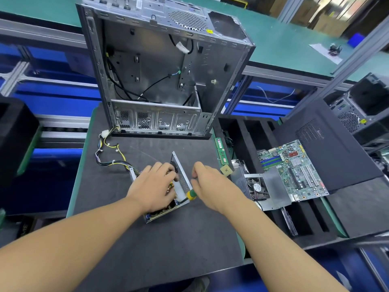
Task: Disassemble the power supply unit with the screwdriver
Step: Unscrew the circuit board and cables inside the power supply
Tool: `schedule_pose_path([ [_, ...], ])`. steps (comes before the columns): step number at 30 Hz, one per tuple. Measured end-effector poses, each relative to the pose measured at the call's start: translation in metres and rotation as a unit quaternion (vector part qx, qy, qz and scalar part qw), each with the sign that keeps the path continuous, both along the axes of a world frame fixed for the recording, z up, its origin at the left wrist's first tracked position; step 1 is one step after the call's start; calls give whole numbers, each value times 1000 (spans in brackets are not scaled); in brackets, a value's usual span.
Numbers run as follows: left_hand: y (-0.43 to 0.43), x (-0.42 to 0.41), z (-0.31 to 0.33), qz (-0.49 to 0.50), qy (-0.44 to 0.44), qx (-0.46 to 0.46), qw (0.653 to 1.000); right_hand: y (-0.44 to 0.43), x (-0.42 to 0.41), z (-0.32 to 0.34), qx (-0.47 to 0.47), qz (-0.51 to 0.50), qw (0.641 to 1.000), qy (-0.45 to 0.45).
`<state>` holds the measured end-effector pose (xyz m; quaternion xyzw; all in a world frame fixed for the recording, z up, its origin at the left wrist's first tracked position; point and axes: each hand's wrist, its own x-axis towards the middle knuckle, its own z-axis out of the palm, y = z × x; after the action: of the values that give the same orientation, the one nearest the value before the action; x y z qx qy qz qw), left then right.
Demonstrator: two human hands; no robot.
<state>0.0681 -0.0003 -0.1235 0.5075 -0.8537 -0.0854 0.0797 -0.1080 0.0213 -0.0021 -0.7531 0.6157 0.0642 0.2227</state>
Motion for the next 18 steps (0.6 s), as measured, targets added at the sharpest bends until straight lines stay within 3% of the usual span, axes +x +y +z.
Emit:
schedule_pose_path([
  [6, 1, 1, 9, -69, -23, 7, 997, 3, -12, 14, -34, 5, 999, 3],
  [11, 12, -19, 12, -155, -116, -21, 981, 9, -14, 15, -38, 16, 999, 6],
  [18, 25, -42, -2, -98, -246, 20, 964, 20, -25, 17, -35, -17, 999, -11],
])
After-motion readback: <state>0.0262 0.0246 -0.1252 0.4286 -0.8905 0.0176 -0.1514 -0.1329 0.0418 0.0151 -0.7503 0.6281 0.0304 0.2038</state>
